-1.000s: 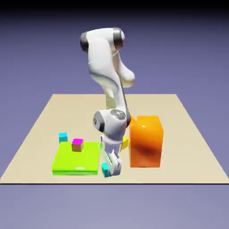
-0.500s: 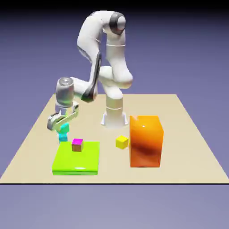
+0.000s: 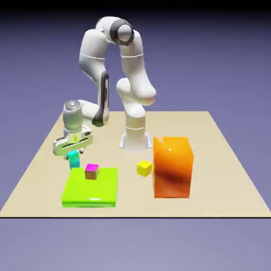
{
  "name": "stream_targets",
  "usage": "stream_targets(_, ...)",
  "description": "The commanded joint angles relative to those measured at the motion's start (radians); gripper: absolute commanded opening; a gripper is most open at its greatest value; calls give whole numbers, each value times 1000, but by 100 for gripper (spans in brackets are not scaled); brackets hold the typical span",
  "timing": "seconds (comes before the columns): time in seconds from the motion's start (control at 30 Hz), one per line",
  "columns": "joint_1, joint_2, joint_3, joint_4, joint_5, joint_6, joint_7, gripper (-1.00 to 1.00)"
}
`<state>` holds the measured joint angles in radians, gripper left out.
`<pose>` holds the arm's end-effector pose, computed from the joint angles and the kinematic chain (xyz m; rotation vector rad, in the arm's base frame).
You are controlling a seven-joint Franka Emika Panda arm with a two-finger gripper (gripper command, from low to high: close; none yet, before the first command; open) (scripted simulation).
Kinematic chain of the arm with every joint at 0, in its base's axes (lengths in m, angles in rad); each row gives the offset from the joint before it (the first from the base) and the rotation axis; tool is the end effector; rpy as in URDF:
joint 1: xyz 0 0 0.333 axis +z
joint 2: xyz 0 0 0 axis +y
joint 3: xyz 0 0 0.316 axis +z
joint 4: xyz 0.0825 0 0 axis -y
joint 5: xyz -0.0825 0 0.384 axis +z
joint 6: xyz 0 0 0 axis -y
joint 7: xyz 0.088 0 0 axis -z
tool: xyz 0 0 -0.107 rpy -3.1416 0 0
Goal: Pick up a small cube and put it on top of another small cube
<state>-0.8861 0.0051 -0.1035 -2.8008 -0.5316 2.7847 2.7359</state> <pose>0.2213 -0.2954 0.2023 -0.1239 -3.0025 0.1868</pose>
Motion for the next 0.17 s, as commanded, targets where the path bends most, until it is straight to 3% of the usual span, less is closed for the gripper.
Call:
stream_targets(0.0,-8,-36,16,-5,33,-30,-26,100)
stream_targets(0.13,-26,-152,69,-21,138,-127,-107,100)
